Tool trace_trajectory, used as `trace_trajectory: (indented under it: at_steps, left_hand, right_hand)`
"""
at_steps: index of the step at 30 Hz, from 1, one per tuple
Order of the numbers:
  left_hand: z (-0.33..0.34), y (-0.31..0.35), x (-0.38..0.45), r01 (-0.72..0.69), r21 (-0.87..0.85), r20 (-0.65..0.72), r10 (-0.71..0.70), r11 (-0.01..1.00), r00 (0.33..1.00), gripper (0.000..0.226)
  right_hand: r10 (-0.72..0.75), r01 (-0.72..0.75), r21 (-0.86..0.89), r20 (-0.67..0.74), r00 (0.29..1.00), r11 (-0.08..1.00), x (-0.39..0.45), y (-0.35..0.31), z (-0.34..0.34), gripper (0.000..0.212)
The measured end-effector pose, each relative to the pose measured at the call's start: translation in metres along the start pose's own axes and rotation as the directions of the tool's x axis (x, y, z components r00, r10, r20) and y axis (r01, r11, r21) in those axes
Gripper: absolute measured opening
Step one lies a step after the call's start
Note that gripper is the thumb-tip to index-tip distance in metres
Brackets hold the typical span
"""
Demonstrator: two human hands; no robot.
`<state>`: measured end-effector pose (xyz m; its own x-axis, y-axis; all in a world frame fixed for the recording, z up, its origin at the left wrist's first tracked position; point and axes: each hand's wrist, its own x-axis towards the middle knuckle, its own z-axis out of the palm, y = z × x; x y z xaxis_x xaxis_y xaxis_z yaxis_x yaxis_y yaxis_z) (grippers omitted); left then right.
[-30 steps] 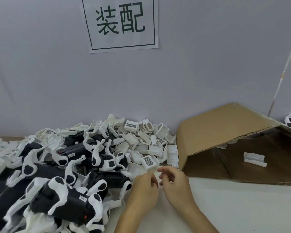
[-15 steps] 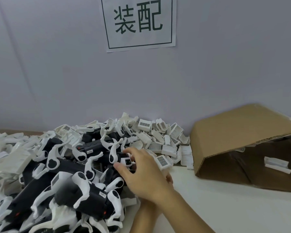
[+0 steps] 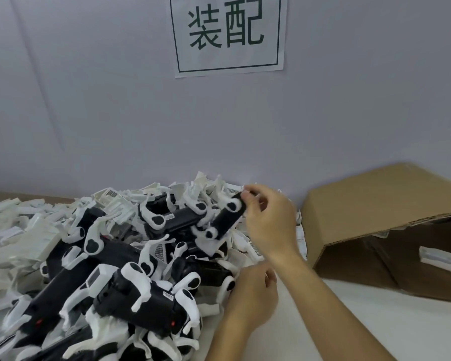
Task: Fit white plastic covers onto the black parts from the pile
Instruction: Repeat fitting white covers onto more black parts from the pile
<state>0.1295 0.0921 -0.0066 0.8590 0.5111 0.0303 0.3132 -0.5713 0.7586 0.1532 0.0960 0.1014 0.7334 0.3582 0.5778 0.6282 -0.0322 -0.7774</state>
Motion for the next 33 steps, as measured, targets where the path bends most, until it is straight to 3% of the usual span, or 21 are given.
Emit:
trace_trajectory:
  at_steps: [1, 4, 6, 10, 15, 17, 19, 23, 26, 29, 33]
  left_hand:
    - [-0.034, -0.026, -0.003, -0.018, 0.049, -0.028, 0.020, 0.999, 0.999, 0.026]
    - [-0.040, -0.034, -0.001, -0.007, 0.004, -0.107, 0.008, 1.000, 0.994, 0.022]
    - [-0.032, -0.025, -0.007, 0.010, 0.000, -0.083, -0.010, 1.000, 0.996, 0.021]
    - [-0.039, -0.029, -0.003, 0.021, -0.079, -0.131, -0.031, 0.997, 0.991, 0.018]
    - [-0.041, -0.012, -0.008, -0.090, -0.293, -0.216, 0.026, 0.952, 0.976, 0.026]
    - [-0.044, -0.005, -0.013, -0.191, -0.336, -0.228, 0.118, 0.922, 0.967, 0.041]
    - [-0.043, 0.002, -0.016, -0.246, -0.445, -0.219, 0.162, 0.861, 0.962, 0.040]
    - [-0.048, 0.008, -0.016, -0.214, -0.650, -0.260, 0.052, 0.729, 0.964, 0.006]
    - [-0.052, 0.004, -0.012, -0.175, -0.746, -0.262, -0.041, 0.643, 0.964, 0.017]
    - [-0.054, 0.002, -0.010, -0.118, -0.881, -0.209, -0.154, 0.459, 0.966, 0.030]
    - [-0.049, -0.003, -0.005, -0.119, -0.887, -0.246, -0.238, 0.446, 0.940, 0.034]
  right_hand:
    - [-0.032, 0.030, -0.041, -0.048, 0.998, 0.999, 0.002, 0.000, -0.008, 0.017]
    - [-0.137, 0.110, -0.127, -0.228, 0.964, 0.986, 0.008, 0.004, -0.035, 0.017]
    - [-0.185, 0.138, -0.162, -0.320, 0.929, 0.977, 0.010, 0.012, -0.053, 0.017]
    - [-0.210, 0.130, -0.231, -0.368, 0.906, 0.964, 0.006, 0.034, -0.077, 0.018]
    - [-0.224, 0.137, -0.398, -0.182, 0.957, 0.907, -0.003, 0.050, -0.080, 0.019]
    - [-0.214, 0.168, -0.402, -0.072, 0.974, 0.900, -0.009, 0.050, -0.073, 0.020]
    - [-0.215, 0.191, -0.377, -0.022, 0.976, 0.906, -0.014, 0.049, -0.063, 0.018]
    - [-0.191, 0.167, -0.236, -0.082, 0.978, 0.957, -0.023, 0.053, -0.048, 0.020]
    - [-0.188, 0.170, -0.132, -0.137, 0.973, 0.977, -0.041, 0.059, -0.042, 0.037]
    - [-0.103, 0.097, -0.088, -0.067, 0.992, 0.991, -0.072, 0.079, -0.035, 0.051]
    - [0.055, -0.056, 0.000, 0.129, 0.990, 0.998, -0.091, 0.097, -0.031, 0.054]
